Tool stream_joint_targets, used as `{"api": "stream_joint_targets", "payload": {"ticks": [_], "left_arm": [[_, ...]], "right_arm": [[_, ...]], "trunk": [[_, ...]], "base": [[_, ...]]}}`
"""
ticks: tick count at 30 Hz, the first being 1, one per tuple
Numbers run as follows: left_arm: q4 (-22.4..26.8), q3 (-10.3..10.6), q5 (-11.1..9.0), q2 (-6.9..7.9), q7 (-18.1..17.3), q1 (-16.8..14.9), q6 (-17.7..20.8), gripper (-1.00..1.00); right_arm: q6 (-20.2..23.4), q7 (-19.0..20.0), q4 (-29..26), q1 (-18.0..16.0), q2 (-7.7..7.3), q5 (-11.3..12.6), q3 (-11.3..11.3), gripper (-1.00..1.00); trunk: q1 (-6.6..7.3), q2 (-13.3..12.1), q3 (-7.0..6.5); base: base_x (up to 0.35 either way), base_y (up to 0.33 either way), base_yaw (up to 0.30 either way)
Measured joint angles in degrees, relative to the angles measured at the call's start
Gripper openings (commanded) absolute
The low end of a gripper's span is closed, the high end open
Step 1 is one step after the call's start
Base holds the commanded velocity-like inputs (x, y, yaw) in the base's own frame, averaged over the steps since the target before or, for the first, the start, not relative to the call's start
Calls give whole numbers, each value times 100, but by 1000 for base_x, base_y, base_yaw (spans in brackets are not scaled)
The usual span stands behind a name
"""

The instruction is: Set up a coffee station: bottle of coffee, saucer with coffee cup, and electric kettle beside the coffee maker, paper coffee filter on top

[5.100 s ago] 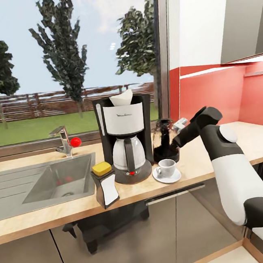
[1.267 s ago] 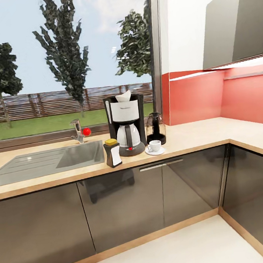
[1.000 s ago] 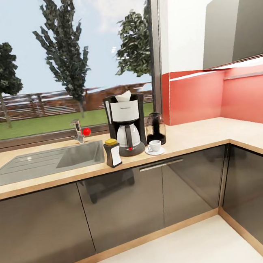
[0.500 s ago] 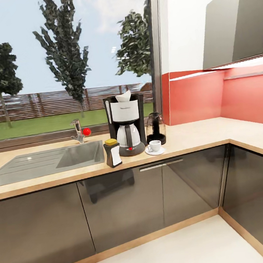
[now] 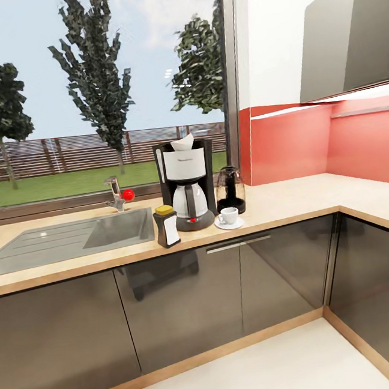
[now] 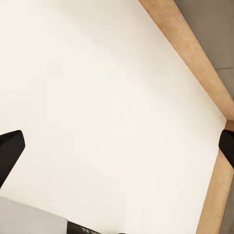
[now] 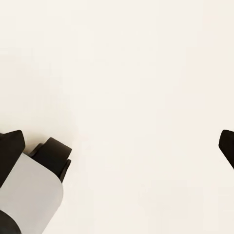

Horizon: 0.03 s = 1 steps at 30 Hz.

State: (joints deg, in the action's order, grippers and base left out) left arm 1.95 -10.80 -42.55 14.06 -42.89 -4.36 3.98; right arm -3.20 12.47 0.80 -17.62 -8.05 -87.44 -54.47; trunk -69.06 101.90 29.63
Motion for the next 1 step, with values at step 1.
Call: {"api": "stream_joint_targets", "payload": {"ticks": [1], "left_arm": [[0, 0, 0, 0, -2, 0, 0, 100]], "right_arm": [[0, 0, 0, 0, 0, 0, 0, 100]], "trunk": [[0, 0, 0]], "base": [[0, 0, 0]]}}
